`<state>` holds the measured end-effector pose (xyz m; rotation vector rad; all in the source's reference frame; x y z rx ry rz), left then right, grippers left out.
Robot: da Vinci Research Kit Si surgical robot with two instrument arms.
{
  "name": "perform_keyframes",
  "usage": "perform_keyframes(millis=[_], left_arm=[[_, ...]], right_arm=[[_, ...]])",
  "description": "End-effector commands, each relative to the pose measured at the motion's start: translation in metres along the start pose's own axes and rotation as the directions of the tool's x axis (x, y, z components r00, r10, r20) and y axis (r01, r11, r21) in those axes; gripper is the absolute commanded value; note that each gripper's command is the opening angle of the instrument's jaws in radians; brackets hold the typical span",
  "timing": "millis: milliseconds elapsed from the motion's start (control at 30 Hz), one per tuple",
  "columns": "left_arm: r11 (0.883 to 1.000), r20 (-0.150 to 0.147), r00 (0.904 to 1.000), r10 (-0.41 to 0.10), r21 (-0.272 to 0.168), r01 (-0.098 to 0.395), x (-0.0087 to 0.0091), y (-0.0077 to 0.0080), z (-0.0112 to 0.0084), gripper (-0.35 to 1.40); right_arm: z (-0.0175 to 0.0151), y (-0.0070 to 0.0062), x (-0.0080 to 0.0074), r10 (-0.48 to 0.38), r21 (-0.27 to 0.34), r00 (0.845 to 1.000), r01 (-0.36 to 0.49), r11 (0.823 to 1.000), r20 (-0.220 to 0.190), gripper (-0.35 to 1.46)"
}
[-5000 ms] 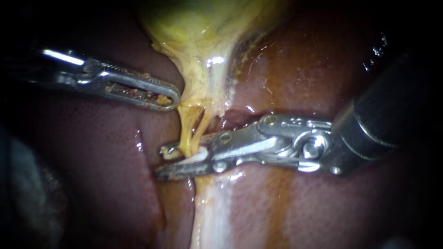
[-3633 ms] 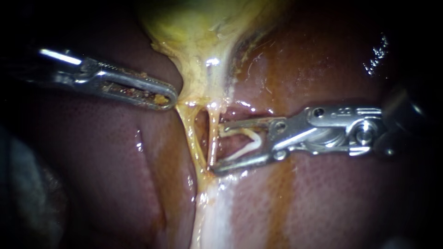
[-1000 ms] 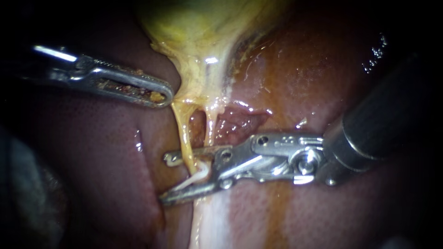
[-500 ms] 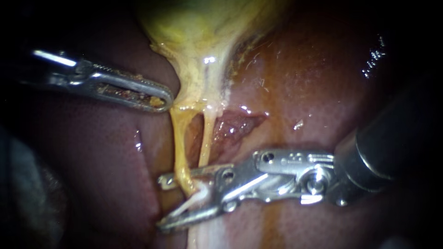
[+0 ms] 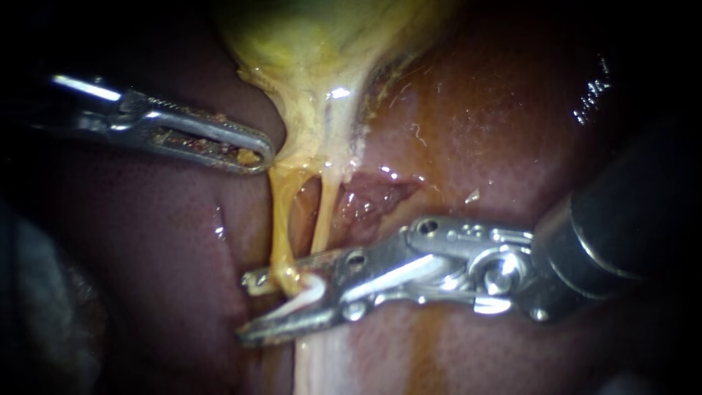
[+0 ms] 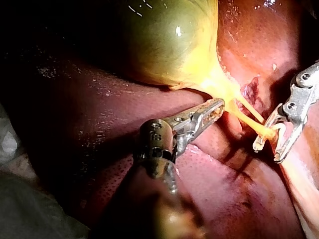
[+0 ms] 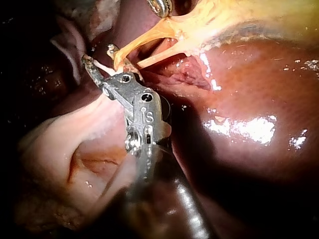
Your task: Clipping first clip left tube
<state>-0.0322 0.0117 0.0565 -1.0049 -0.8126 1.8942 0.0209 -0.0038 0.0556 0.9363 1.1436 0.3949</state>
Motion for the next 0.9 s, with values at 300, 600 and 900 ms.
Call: perform_keyframes(millis=[300,600,900], left_arm=[[1.000,0.000,1.0000,0.000,0.000,0.000,0.0000,0.0000,0.0000,-0.35],[1.000,0.000,1.0000,0.000,0.000,0.000,0.0000,0.0000,0.0000,-0.35],[1.000,0.000,1.0000,0.000,-0.001,0.000,0.0000,0.0000,-0.0001,-0.35]], right_arm=[[-0.0004,-0.0001,-0.0002,0.128,-0.010,0.991,-0.128,0.992,0.022,-0.30],[-0.0010,-0.0003,-0.0001,0.164,-0.010,0.986,-0.164,0.986,0.026,-0.35],[-0.0010,0.0000,-0.0002,0.164,-0.012,0.986,-0.164,0.986,0.028,-0.35]])
